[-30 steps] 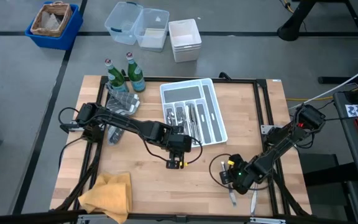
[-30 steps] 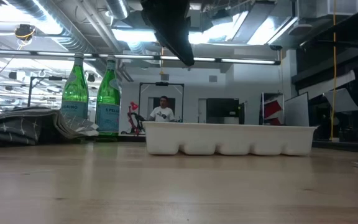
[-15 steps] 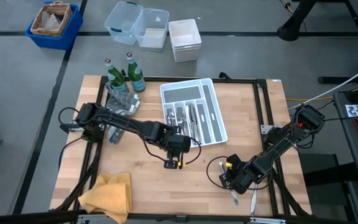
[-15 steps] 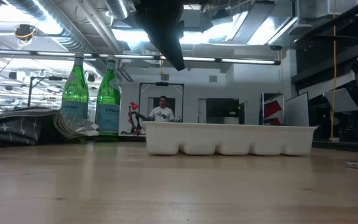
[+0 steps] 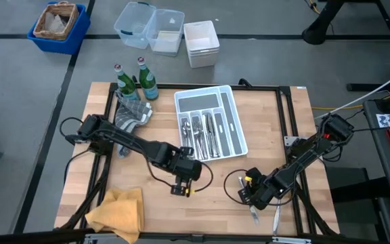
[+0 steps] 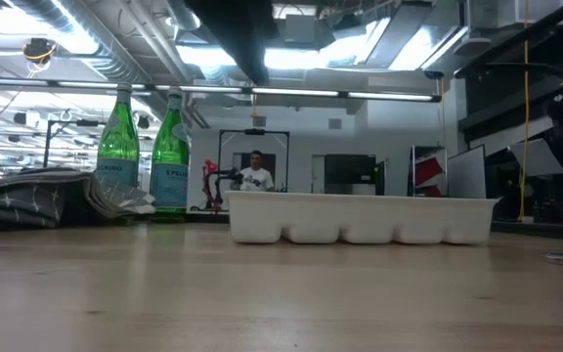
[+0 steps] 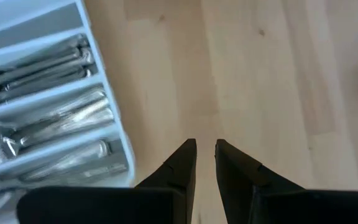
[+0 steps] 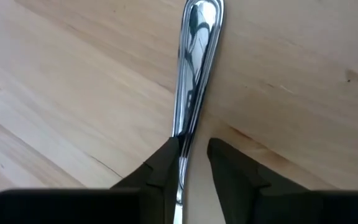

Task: Sort silverware
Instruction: Put the silver table knife into the silverware tray

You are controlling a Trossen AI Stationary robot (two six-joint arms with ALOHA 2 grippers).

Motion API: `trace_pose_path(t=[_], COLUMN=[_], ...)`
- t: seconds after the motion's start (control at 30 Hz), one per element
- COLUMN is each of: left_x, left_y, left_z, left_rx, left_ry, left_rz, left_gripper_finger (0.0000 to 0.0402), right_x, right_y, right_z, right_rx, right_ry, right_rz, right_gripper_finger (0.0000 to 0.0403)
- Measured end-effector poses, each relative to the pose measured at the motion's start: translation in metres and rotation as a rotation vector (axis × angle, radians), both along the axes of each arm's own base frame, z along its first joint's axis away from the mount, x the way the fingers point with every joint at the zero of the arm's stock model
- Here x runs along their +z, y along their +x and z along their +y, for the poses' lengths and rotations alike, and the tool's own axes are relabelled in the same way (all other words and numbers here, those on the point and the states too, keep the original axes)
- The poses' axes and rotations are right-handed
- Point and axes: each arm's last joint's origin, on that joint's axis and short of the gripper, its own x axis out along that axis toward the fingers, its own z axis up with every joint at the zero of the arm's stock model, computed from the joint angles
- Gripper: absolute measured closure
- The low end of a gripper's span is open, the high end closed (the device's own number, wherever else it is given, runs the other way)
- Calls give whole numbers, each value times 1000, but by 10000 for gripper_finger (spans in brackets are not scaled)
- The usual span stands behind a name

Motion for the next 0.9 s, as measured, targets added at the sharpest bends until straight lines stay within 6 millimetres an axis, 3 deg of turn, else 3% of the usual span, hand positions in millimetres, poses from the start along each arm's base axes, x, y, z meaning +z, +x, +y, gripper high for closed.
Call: trace_pose_path(t=[0.2,0.57,0.7,0.9], left_x=[26,74,71,44], left_y=[-21,-69,-97,-140], left_z=[-6,-4,4,23], left_rx=[19,87,149,243], left_ry=[8,149,128,13], left_rz=[-49,-181,-233,-333], left_gripper_finger=[353,353,353,353], right_x=[6,41,49,51], right_y=[2,7,11,15], right_z=[4,11,16,22], right_rx=[10,21,24,46], right_ry=[18,-38,-5,86], right_rz=[19,137,116,115], right_gripper_finger=[304,303,303,303])
